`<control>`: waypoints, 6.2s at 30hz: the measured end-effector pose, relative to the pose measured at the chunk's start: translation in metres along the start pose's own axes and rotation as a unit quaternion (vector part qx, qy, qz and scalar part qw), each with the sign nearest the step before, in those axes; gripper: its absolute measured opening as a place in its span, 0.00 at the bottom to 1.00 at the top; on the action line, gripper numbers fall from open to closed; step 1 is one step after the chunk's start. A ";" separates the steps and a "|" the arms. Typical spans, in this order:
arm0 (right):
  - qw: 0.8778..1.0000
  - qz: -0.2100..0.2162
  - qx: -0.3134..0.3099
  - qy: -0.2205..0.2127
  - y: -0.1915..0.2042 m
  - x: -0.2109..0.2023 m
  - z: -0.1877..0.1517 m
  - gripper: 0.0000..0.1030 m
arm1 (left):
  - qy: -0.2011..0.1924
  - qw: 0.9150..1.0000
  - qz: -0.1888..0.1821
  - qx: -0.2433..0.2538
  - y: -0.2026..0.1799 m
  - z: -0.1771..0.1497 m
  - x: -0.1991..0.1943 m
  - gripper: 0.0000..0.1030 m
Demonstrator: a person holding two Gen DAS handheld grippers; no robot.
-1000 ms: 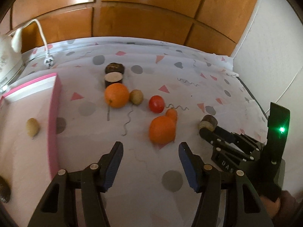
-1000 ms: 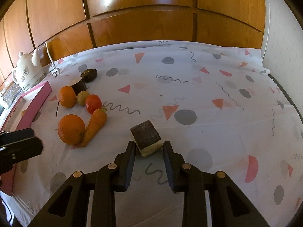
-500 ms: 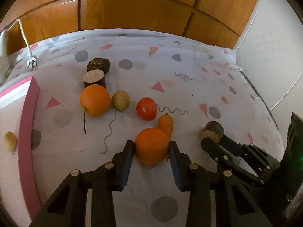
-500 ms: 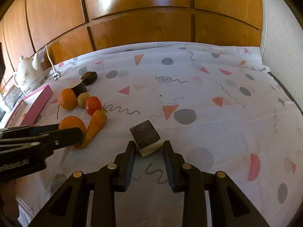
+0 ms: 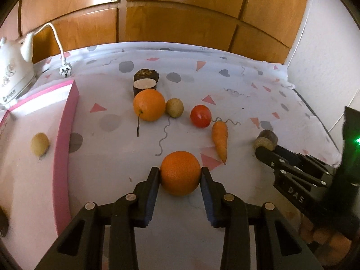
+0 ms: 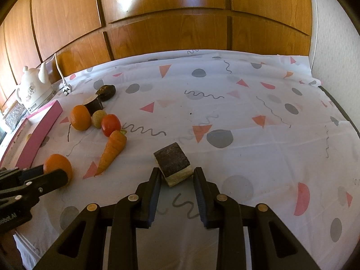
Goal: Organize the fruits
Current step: 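Grasp and lift the orange with left tool while right tool carries the root piece, then lower orange and root piece into the pink tray and open both tools, then move right tool to the carrot and close on it while left tool approaches tomato, then grasp the red tomato with left tool while right tool holds the carrot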
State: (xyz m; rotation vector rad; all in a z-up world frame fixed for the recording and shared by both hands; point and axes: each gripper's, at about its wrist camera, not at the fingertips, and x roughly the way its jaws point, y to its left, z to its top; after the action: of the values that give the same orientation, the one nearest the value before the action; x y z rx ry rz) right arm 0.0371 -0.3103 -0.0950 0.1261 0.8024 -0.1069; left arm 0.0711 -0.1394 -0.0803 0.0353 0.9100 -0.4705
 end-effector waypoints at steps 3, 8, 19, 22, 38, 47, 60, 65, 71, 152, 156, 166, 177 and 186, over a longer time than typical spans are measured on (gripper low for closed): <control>1.000 -0.007 -0.006 0.001 0.003 0.000 0.000 0.29 | 0.006 1.000 -0.007 -0.016 0.003 0.002 0.003 0.36; 1.000 -0.016 -0.014 0.001 0.005 0.000 0.000 0.29 | 0.010 1.000 -0.010 -0.016 0.006 -0.002 -0.003 0.35; 0.999 -0.026 -0.027 0.004 0.008 -0.002 0.000 0.28 | -0.007 1.000 0.013 -0.023 0.020 -0.011 -0.039 0.35; 0.999 -0.033 -0.036 0.005 0.011 -0.003 -0.001 0.28 | -0.027 0.999 0.018 -0.032 0.029 -0.009 -0.057 0.35; 0.998 0.032 -0.053 0.020 0.046 -0.029 0.009 0.25 | -0.080 0.987 0.095 -0.097 0.091 -0.010 -0.110 0.35; 0.985 0.122 -0.120 0.013 0.120 -0.046 0.018 0.25 | -0.083 0.981 0.118 -0.132 0.120 -0.018 -0.119 0.35; 0.960 0.208 -0.187 0.030 0.200 -0.048 0.024 0.25 | -0.101 0.967 0.154 -0.175 0.167 -0.017 -0.133 0.35; 0.951 0.231 -0.199 0.040 0.231 -0.041 0.029 0.25 | -0.098 0.961 0.172 -0.191 0.184 -0.015 -0.137 0.38; 0.949 0.236 -0.206 0.043 0.256 -0.034 0.028 0.33 | -0.108 0.956 0.185 -0.198 0.186 -0.022 -0.146 0.46; 0.997 -0.015 -0.057 0.045 0.024 0.026 0.032 0.21 | -0.031 0.997 0.047 -0.047 0.052 -0.012 -0.084 0.51; 0.997 -0.014 -0.056 0.041 0.025 0.026 0.030 0.21 | -0.023 0.999 0.020 -0.043 0.040 0.000 -0.072 0.50; 0.999 0.010 -0.035 0.033 0.016 0.025 0.028 0.21 | 0.002 0.998 -0.040 -0.042 0.014 0.030 -0.035 0.35; 0.999 0.021 -0.025 0.027 0.013 0.025 0.026 0.21 | 0.034 0.997 -0.053 -0.033 -0.011 0.060 0.013 0.35; 0.999 0.028 -0.020 0.024 0.012 0.025 0.025 0.22 | 0.051 0.997 -0.054 -0.035 -0.021 0.076 0.045 0.34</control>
State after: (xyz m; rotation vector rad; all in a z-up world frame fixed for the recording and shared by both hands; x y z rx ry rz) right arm 0.0742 -0.3037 -0.0948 0.1144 0.8485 -0.0352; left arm 0.1428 -0.1927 -0.0641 -0.0540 1.0314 -0.5408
